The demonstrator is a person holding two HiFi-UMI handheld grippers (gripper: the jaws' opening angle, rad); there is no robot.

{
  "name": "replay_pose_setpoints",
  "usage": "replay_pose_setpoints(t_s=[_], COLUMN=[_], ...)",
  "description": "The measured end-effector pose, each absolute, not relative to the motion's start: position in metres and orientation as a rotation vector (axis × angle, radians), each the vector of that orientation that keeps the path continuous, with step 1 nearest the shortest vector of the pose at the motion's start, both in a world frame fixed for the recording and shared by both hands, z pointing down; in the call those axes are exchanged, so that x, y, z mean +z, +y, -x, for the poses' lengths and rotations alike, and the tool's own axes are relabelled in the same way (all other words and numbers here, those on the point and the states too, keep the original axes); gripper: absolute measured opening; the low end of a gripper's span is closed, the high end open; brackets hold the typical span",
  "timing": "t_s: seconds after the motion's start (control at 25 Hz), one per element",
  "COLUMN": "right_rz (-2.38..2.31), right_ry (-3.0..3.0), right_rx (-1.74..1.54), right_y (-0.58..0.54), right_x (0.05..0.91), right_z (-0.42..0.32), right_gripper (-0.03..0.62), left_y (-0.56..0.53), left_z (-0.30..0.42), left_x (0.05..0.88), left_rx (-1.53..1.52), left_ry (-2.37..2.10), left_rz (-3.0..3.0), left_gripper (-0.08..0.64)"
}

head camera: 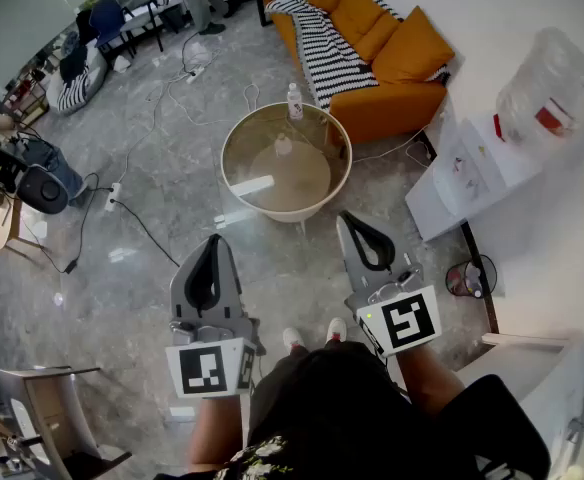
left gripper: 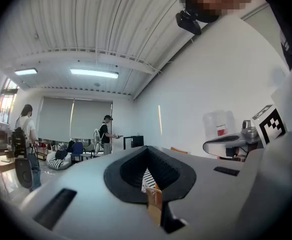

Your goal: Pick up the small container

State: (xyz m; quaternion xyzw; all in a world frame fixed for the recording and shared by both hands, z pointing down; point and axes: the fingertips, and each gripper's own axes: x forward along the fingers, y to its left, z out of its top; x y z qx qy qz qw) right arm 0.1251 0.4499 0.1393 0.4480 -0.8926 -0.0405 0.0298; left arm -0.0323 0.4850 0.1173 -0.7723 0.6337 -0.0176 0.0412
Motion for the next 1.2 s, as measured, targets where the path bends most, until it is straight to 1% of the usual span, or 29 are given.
replay_pose_setpoints(t_s=[0.4, 0.8, 1.04, 1.2], right_rz=[-1.332, -1.27, -1.239, -1.215], right_ry=[-2.844, -2.873, -2.89, -2.899], right_rx=[-0.092, -0.097, -0.114, -0.146], right_y=[0.449, 0.454, 0.461, 0.464], right_x=[0.14, 0.155, 0.157, 0.156], right_z=[-0.125, -0.17, -0.179, -0.181], right_gripper=[-0.005, -0.005, -0.005, -0.005], left_y=[0.48, 0.49, 0.505, 0.504], left_z=[0.034, -0.006, -0.016, -0.022], left_x=[0.119, 0.128, 0.133, 0.129], left_rx=[-0.044, -0.024, -0.086, -0.076], left_ry=[1.964, 1.996, 2.008, 1.998], left_rz=[2.357, 2.327, 2.286, 2.271], left_gripper=[0.006, 0.006, 0.006, 0.006])
